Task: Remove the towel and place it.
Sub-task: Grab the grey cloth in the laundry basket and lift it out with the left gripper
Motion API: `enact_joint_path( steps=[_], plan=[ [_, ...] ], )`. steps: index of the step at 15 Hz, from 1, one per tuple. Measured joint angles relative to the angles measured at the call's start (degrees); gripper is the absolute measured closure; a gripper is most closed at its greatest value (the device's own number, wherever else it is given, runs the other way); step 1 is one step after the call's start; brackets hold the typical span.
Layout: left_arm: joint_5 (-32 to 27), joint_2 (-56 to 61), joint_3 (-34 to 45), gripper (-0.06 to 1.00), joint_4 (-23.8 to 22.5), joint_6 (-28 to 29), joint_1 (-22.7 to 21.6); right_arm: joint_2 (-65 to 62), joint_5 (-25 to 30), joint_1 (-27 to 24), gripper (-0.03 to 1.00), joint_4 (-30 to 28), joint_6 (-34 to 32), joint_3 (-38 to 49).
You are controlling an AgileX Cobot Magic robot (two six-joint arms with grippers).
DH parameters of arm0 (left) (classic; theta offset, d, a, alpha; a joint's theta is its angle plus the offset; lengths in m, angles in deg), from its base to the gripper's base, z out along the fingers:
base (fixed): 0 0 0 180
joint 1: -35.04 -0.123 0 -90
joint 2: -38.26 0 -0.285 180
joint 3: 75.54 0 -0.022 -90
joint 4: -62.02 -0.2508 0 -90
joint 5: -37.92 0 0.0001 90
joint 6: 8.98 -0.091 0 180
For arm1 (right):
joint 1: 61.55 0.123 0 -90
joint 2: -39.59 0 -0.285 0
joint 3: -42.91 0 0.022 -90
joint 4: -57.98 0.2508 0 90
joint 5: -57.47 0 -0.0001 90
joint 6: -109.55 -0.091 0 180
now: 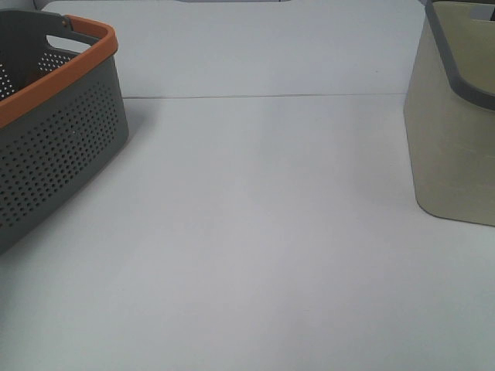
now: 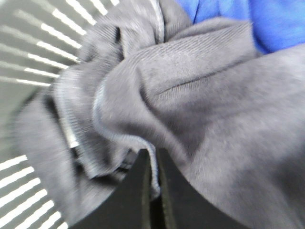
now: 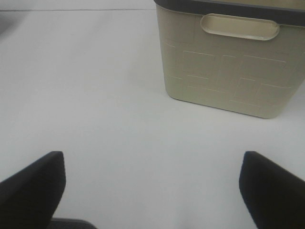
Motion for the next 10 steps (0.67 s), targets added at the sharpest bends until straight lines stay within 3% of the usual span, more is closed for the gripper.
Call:
enact_joint_path(
  steps=[6,10],
  plan=[
    [-3.09,11.75,-0.29,0.94,0.0,-2.81,0.0,0.0,0.0,0.0,0.01,0.0,0.0,0.0],
    [-7.68,15.87,-6.19,0.94,1.2,-5.73,0.0,0.0,0.0,0.0,0.01,0.0,0.0,0.0]
  ],
)
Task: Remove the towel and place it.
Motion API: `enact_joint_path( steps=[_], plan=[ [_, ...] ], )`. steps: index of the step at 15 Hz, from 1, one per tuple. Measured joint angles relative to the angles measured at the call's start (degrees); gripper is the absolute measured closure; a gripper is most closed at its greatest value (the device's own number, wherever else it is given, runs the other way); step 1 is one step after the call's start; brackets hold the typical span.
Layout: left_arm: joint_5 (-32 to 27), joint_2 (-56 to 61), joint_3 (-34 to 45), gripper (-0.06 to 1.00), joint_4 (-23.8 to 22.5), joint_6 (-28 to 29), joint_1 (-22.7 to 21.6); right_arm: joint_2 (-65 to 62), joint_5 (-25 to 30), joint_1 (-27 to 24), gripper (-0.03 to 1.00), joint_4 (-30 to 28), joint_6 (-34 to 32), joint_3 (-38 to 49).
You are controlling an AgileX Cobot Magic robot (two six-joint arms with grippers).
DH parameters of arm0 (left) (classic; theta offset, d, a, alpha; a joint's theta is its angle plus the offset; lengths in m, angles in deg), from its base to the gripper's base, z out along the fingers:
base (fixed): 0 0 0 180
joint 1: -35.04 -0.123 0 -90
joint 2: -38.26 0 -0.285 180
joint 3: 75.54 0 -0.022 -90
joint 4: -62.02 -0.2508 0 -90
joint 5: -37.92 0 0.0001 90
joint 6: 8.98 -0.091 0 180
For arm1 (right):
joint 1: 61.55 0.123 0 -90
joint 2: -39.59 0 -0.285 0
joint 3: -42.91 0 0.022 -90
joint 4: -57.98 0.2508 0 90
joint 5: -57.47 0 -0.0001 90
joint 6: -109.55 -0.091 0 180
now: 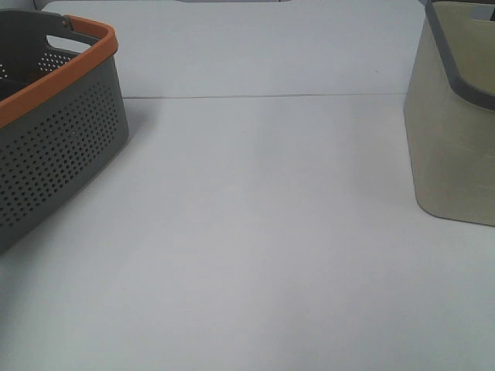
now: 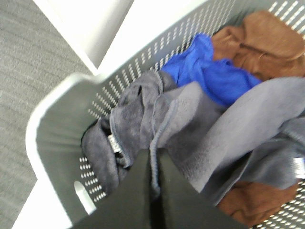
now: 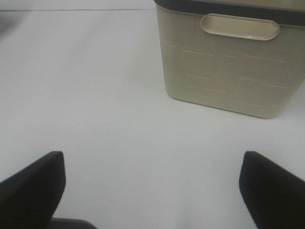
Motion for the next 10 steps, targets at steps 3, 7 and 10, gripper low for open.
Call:
enact_joint_path(
  steps=[3,7,10],
  plan=[
    [-5.1,0.29,-10.03,0.94,6.02,-4.87,0.57,0.0,0.0,0.0,0.01,0.0,0.0,0.0],
    [-9.28,0.34,-22.63,0.94,5.16,-6.42,6.3,0.0,0.0,0.0,0.01,0.0,0.0,0.0],
    [-10.14,0.34,-29.28,0.94,5.21,-6.42,9.63,0.0,0.0,0.0,0.01,0.0,0.0,0.0]
  ],
)
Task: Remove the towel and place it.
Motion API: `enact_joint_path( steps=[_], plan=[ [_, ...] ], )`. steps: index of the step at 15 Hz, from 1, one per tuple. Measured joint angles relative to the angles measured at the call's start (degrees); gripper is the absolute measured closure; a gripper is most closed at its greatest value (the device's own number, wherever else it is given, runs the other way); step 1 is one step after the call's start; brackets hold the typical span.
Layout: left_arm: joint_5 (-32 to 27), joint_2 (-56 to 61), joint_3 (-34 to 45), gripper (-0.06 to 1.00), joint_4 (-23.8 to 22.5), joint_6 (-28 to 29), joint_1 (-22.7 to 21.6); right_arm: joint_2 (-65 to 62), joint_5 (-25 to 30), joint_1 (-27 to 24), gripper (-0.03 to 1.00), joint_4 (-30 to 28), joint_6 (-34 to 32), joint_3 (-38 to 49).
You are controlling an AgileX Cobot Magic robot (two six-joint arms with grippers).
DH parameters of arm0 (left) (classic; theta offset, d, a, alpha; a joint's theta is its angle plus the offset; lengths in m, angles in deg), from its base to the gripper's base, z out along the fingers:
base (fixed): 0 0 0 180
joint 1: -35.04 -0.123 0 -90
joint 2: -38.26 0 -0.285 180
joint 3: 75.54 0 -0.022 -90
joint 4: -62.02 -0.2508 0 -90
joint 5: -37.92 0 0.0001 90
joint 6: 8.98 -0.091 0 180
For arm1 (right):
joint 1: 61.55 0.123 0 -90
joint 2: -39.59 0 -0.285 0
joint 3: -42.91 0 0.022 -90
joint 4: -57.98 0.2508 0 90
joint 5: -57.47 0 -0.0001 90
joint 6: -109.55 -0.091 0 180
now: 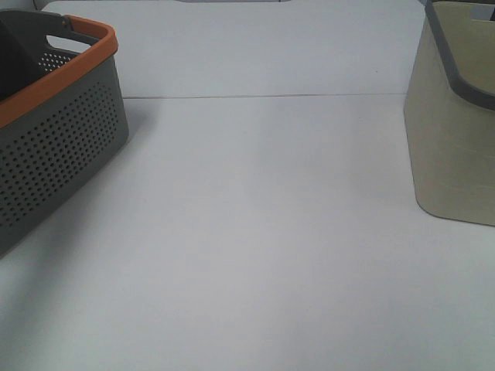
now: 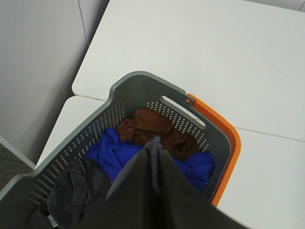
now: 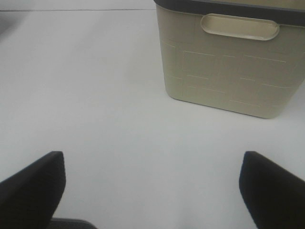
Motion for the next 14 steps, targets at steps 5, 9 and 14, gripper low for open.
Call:
enact_joint_path(
  steps=[5,9,14],
  plan=[
    [1.38,-2.06,-7.68,0.94,4.18,-3.04,4.13,0.0,-0.86,0.0,0.01,2.81,1.78,-1.32],
    [0.97,-9.63,-19.02,0.94,7.62,-4.7,8.25,4.41,-2.46,0.0,0.01,12.32,9.0,-1.83],
    [0.57,-18.33,-29.34,0.94,10.83,-4.98,16.62,11.12,-3.95,0.0,0.01,24.52,20.23,-1.83]
  ],
)
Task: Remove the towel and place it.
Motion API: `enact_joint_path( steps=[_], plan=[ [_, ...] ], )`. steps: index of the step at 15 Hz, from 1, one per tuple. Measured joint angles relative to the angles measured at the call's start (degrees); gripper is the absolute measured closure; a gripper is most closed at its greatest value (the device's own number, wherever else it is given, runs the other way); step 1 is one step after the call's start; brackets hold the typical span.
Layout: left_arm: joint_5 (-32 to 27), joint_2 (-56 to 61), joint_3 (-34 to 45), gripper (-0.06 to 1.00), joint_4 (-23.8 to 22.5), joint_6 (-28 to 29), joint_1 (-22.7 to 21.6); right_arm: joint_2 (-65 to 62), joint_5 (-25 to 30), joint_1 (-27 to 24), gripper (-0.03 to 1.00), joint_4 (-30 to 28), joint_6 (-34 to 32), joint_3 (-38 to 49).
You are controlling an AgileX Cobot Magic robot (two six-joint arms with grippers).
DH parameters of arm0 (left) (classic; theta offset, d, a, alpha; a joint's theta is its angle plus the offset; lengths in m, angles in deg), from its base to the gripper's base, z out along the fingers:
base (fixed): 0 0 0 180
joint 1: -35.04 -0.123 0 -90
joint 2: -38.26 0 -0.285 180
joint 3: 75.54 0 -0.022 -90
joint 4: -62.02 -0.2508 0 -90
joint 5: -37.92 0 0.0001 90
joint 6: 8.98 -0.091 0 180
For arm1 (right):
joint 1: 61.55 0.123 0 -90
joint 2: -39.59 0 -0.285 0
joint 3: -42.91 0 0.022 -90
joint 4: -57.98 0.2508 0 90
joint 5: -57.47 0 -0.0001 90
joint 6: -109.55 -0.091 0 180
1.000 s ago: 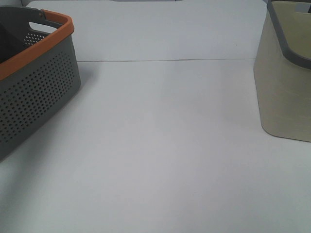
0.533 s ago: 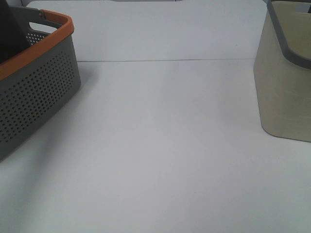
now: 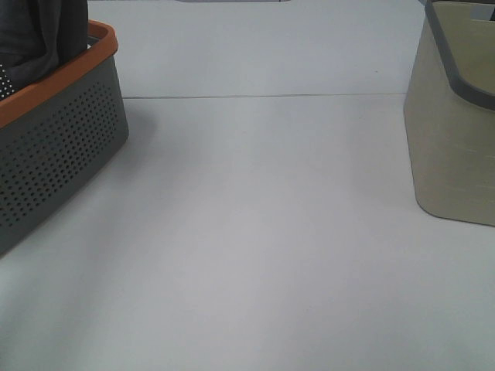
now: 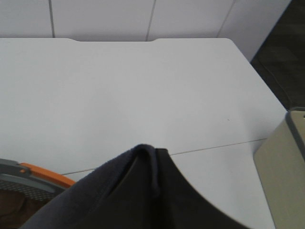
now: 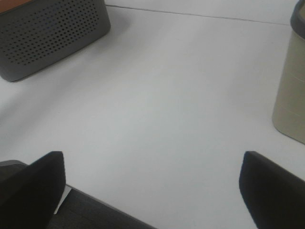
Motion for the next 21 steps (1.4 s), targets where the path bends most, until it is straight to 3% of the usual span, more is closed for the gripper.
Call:
enact_joint_path(
  steps=[3,6,14,18,21],
  plan=[
    [9.05,-0.97,-0.17,0.94,3.78,-2.23,7.73,4.7,-3.95,0.0,0.01,7.51,6.19,0.0],
    [12.72,-1.09,-0.17,0.94,4.47,-3.95,12.15,7.28,-7.33,0.0,0.01,9.28,7.85,0.0],
    [12.66,-5.04,-0.29,0.94,8.88,-8.08,14.55,14.32,-11.57,0.0,0.01,18.91,19.14,0.0],
    [12.66,-6.07,-0.29,0.94,11.69,-11.92,15.24,23.55,-11.92,0.0,0.01,31.57,34.43,0.0],
    [12.66,-6.36,-0.29,0.94,11.8,-12.15,15.7,34.49,-12.49,0.0,0.01,46.12,46.52,0.0]
  ],
)
